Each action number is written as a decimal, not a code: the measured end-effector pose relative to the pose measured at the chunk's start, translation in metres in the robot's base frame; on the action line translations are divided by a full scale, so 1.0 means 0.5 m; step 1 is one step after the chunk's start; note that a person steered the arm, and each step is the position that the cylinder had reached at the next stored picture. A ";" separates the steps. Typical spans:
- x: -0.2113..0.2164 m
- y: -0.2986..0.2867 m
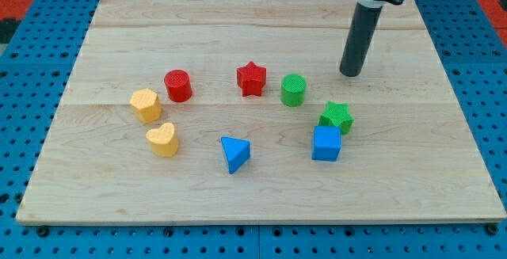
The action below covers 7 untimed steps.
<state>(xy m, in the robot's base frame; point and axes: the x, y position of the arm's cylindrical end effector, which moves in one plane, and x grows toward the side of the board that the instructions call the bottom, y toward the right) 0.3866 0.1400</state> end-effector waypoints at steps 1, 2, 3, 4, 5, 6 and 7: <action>0.052 -0.001; 0.075 0.006; 0.165 0.141; 0.262 0.184; 0.416 0.172; 0.464 0.017; 0.458 -0.175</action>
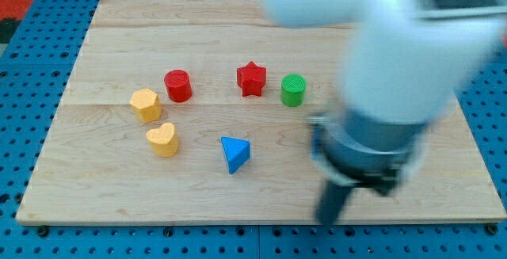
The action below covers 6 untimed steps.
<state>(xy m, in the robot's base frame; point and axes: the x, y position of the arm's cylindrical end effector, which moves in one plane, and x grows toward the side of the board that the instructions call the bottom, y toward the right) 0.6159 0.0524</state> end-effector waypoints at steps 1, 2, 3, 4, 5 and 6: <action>-0.019 -0.212; -0.027 -0.361; -0.027 -0.371; -0.027 -0.370; -0.008 -0.309; 0.005 -0.213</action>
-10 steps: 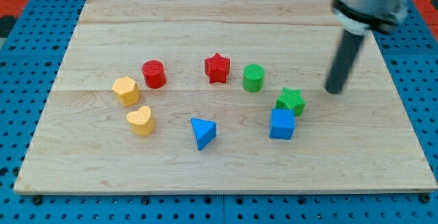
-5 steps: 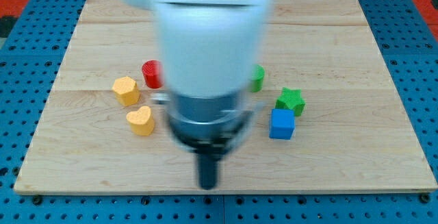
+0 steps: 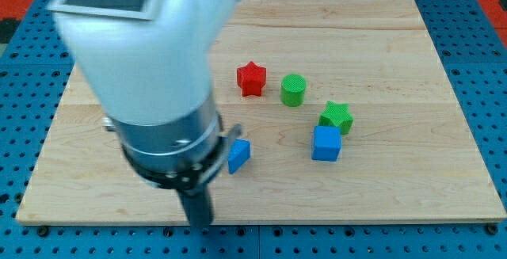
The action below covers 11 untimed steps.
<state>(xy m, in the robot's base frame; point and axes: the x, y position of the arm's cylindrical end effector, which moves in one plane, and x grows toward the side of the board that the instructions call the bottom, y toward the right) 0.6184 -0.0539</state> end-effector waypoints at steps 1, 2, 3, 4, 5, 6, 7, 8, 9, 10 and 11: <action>-0.002 0.181; -0.036 0.325; -0.126 0.327; -0.134 0.327; -0.168 0.327; -0.153 0.375; -0.162 0.429; -0.194 0.448; -0.212 0.411; -0.212 0.328; -0.209 0.244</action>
